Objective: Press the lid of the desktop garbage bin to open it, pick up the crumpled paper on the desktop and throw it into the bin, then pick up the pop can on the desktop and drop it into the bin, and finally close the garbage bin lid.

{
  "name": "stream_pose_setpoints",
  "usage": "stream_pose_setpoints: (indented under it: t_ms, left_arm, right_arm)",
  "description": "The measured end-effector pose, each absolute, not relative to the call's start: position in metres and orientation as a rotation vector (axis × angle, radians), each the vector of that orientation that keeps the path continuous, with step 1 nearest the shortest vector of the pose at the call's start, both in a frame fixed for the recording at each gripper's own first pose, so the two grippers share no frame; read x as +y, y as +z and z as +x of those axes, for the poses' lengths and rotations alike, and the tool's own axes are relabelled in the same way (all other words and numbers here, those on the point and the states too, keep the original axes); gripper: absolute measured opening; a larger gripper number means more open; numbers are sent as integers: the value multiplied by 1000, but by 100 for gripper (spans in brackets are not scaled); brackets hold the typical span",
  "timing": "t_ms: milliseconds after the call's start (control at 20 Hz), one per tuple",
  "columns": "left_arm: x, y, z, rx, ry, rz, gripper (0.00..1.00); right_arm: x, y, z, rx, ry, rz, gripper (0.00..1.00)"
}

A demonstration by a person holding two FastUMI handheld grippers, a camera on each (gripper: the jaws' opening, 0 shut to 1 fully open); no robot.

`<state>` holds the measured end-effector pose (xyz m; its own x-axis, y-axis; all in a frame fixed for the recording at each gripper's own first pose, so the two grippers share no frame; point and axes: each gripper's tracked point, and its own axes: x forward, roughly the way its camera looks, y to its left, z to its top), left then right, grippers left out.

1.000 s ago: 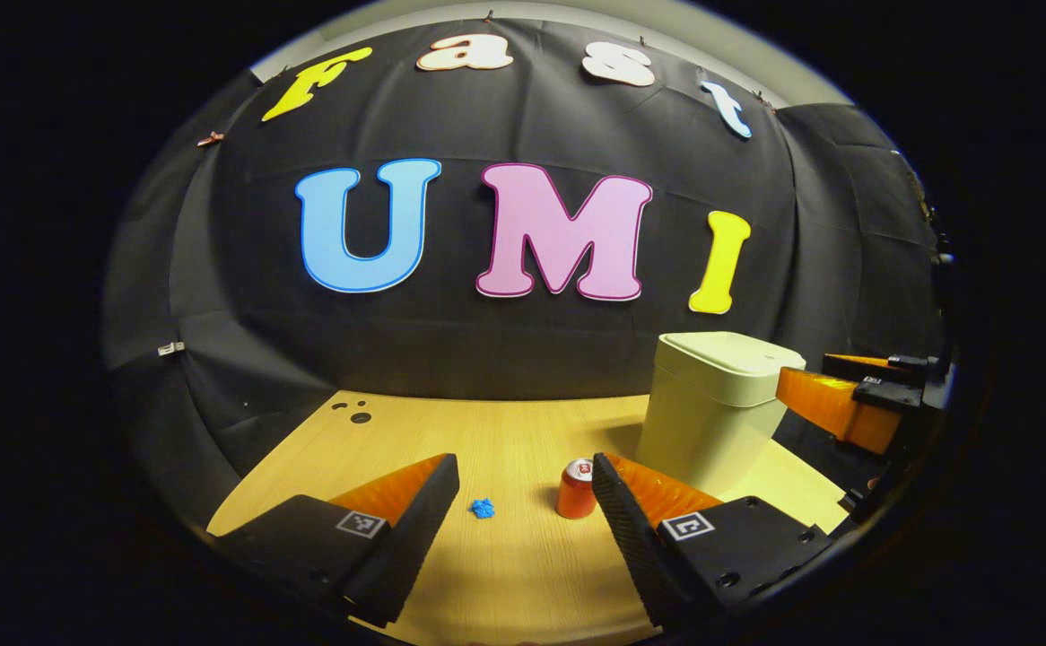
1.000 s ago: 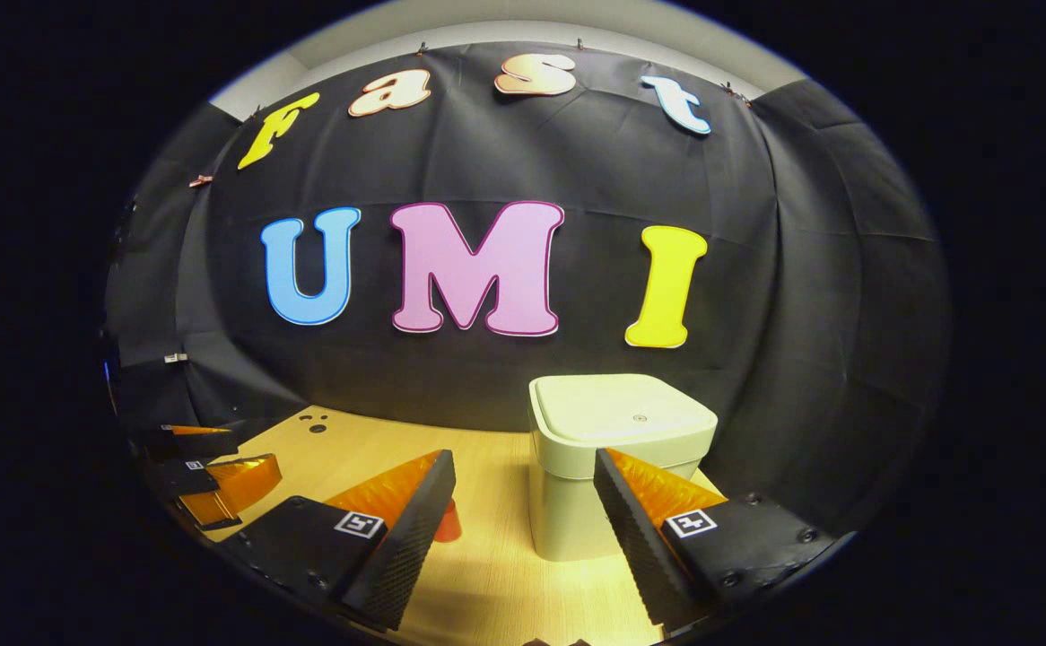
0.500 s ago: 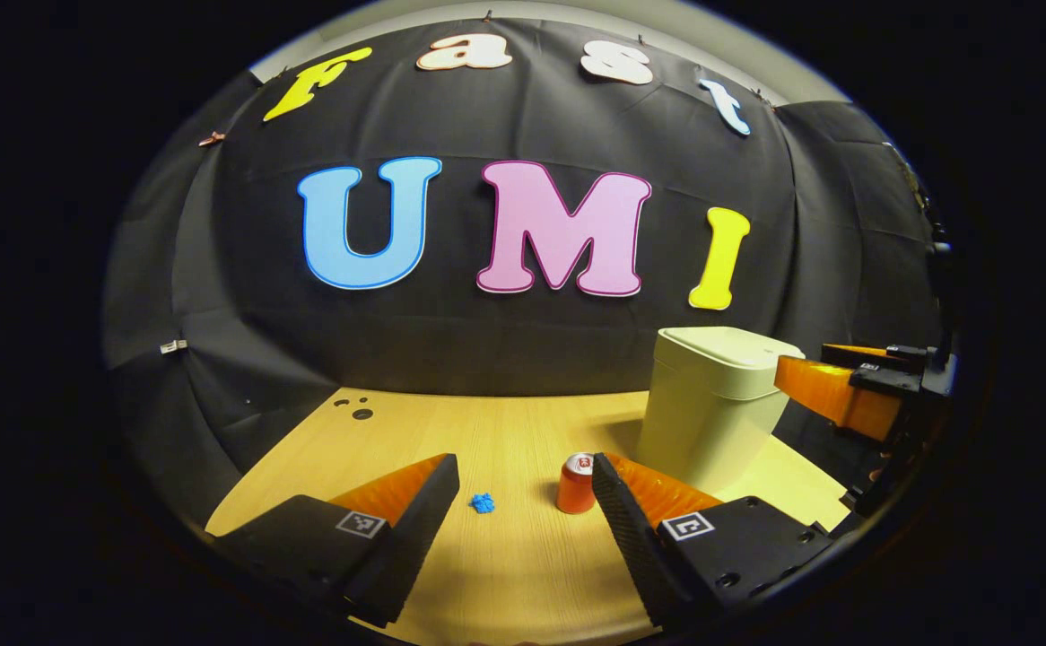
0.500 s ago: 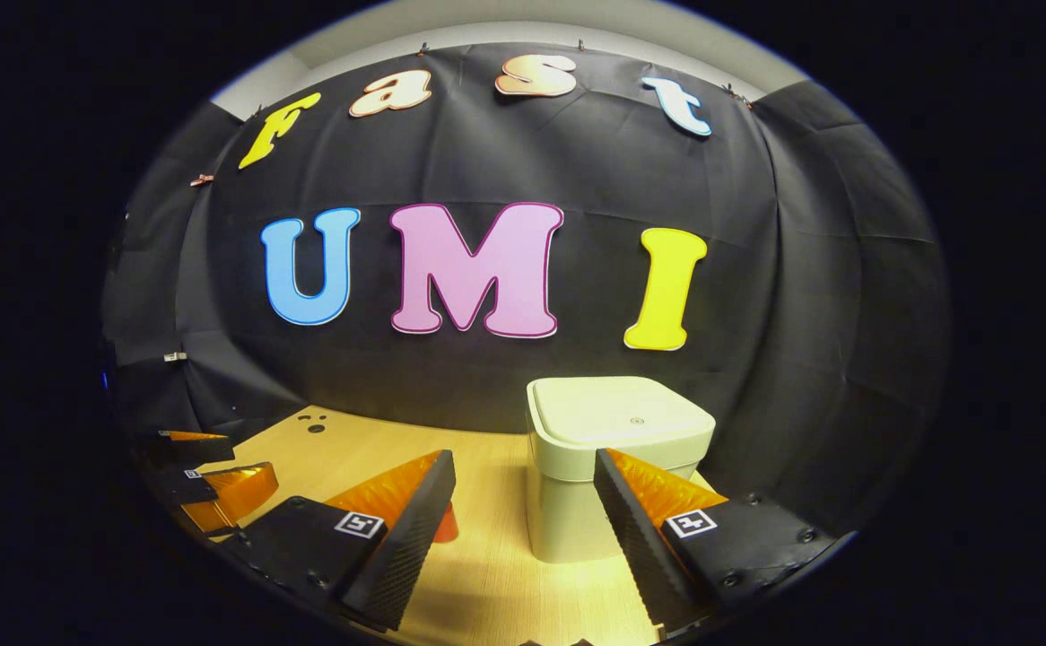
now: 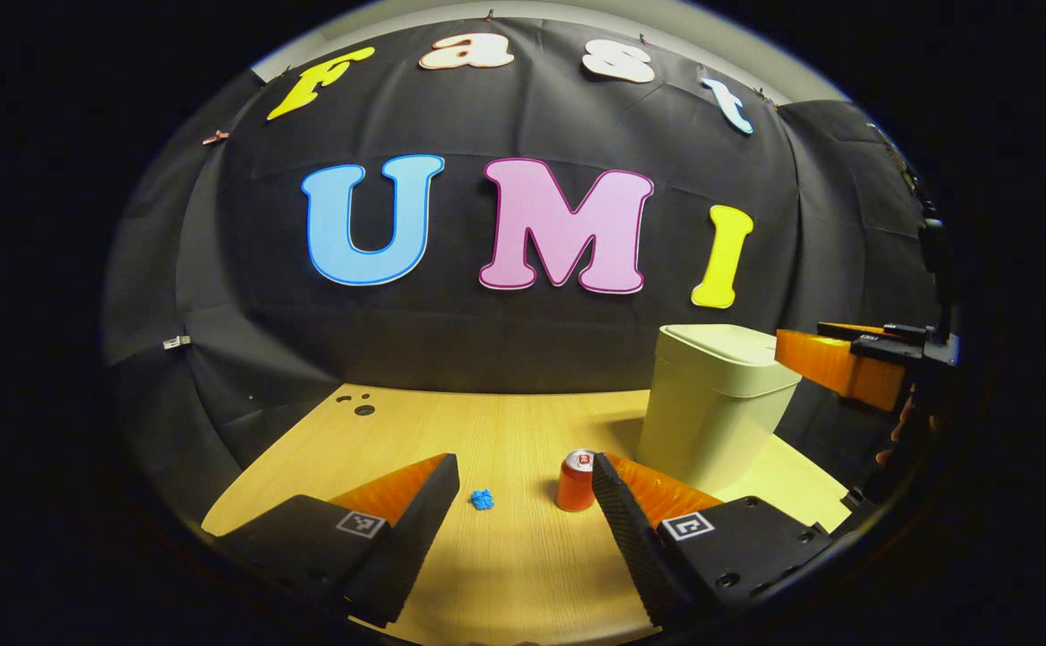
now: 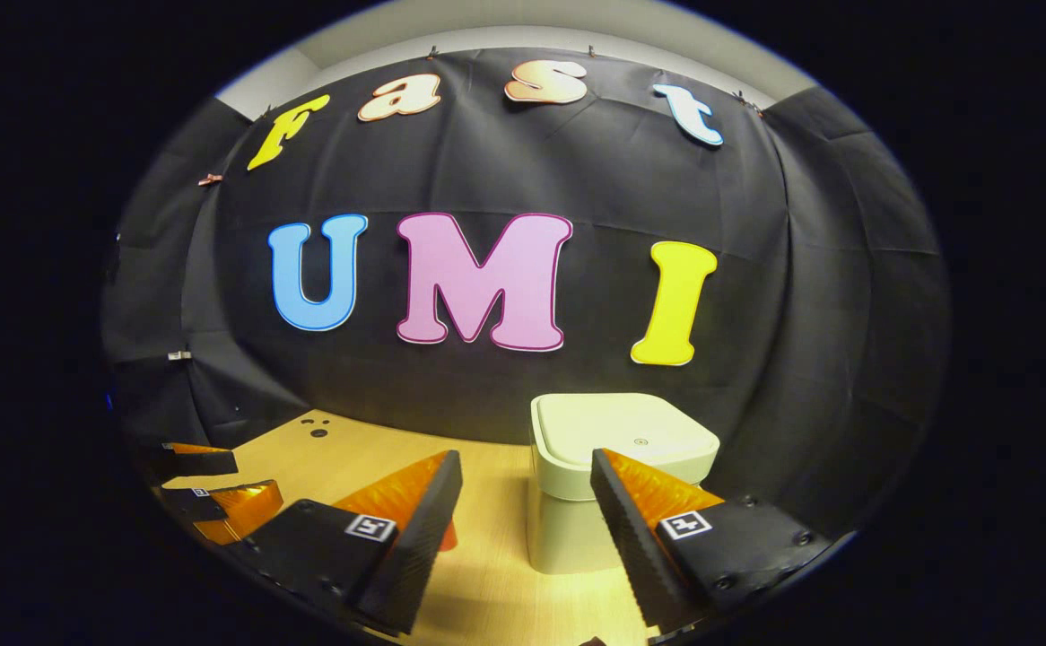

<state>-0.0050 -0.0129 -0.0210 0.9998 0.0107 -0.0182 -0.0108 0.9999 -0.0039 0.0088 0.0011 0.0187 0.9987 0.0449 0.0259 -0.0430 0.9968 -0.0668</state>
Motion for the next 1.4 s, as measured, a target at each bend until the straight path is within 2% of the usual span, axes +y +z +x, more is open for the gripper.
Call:
stream_pose_setpoints:
  t_ms: [50, 200, 350, 400, 500, 550, 700, 750, 1100, 1400]
  left_arm:
    - [-12, -20, -5, 14, 15, -2, 96]
    - [-16, -20, -5, 9, 17, 0, 96]
    - [-20, -20, -3, 15, 14, -6, 96]
    - [-22, -21, -4, 12, 8, -8, 96]
    - [-25, -20, -4, 6, 6, -8, 96]
    - [-25, -19, -4, 5, 4, -7, 96]
    - [-29, -21, -3, 10, -1, -3, 96]
    - [-29, -21, -3, 11, -2, -1, 96]
    - [-33, -27, -1, 27, -10, 14, 96]
    - [-29, -29, 5, 38, -3, 22, 96]
  right_arm:
    - [4, 20, 7, -29, 58, -80, 80]
    - [3, 26, 8, -34, 72, -95, 69]
    - [2, 29, 10, -25, 81, -98, 51]
    - [1, 28, 11, -20, 78, -103, 51]
    - [-4, 27, 14, 0, 76, -95, 38]
    - [-8, 26, 16, 10, 73, -85, 25]
    - [-16, 20, 19, 62, 75, -60, 14]
    - [-16, 18, 24, 67, 95, -49, 6]
    - [-40, 27, 44, 121, 124, 38, 5]
    - [-81, 27, 80, 148, 39, 16, 5]
